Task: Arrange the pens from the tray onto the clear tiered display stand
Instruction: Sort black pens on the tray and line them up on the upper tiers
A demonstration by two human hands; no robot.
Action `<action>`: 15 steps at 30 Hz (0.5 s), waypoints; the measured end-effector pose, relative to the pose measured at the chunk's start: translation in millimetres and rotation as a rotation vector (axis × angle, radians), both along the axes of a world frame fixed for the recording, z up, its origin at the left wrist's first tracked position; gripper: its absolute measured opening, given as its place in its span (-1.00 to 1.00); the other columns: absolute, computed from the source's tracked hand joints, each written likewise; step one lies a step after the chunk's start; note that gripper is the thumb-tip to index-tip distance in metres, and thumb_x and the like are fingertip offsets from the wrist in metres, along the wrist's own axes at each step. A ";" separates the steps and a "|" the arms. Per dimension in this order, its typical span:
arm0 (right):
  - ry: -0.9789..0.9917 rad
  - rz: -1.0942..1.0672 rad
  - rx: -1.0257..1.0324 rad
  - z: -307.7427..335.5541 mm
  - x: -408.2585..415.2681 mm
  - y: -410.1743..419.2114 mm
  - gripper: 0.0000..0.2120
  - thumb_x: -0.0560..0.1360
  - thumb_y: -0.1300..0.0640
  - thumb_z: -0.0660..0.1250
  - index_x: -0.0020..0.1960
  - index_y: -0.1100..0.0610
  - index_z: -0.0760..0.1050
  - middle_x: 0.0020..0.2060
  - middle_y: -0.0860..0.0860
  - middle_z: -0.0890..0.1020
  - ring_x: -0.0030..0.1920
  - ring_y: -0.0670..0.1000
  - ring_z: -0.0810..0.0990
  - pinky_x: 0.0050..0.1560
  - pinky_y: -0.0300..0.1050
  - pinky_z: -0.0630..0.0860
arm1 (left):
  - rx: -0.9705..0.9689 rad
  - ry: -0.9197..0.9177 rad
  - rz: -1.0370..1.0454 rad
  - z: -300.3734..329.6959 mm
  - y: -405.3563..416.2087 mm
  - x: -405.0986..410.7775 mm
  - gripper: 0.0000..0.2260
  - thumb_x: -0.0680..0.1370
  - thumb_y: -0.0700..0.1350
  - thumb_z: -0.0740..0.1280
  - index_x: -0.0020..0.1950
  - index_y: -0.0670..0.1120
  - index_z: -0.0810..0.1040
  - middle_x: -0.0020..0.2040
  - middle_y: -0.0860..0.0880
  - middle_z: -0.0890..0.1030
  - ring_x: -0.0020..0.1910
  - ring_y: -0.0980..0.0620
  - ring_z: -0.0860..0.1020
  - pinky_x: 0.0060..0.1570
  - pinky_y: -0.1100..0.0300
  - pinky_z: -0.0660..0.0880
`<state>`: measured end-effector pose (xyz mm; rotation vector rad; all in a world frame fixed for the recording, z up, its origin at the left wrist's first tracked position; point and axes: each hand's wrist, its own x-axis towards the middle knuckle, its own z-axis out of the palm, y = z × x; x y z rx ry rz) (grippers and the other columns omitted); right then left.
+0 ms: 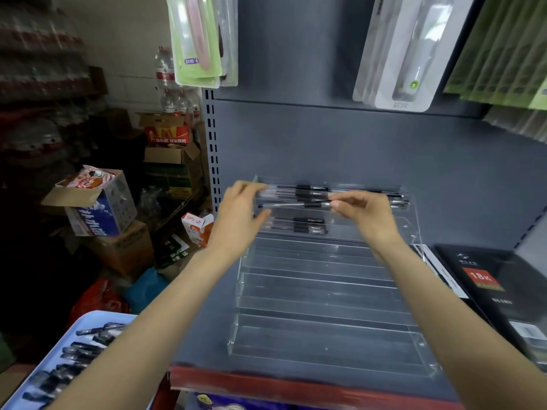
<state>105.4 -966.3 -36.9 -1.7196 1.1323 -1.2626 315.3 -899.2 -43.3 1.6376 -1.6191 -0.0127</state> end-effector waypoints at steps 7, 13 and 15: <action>0.199 -0.141 -0.003 -7.9 7.2 -11.4 -0.91 0.41 0.26 0.43 -0.10 0.14 0.59 -0.30 -0.03 0.60 -0.30 -0.15 0.56 -0.21 -0.47 0.43 | 0.218 0.219 -0.019 -2.8 3.8 13.0 -0.54 0.51 -0.29 0.33 0.40 -0.13 0.37 0.28 -0.11 0.52 0.20 -0.06 0.53 0.14 0.22 0.40; 0.323 -0.146 -0.037 -12.6 26.8 -18.8 -0.97 0.40 0.28 0.44 -0.17 0.21 0.61 -0.29 0.06 0.62 -0.21 0.02 0.60 -0.04 -0.16 0.55 | 0.202 0.335 -0.030 -10.6 3.0 18.7 -0.52 0.51 -0.30 0.32 0.41 -0.06 0.35 0.28 -0.08 0.53 0.22 -0.04 0.52 0.21 0.15 0.42; 0.394 -0.157 -0.072 -14.4 29.0 -22.7 -0.99 0.42 0.28 0.43 -0.17 0.22 0.63 -0.25 0.08 0.64 -0.20 0.00 0.56 -0.03 -0.13 0.52 | 0.194 0.351 -0.024 -12.8 1.8 19.7 -0.53 0.51 -0.29 0.32 0.40 -0.05 0.38 0.26 -0.08 0.54 0.21 -0.03 0.52 0.22 0.12 0.43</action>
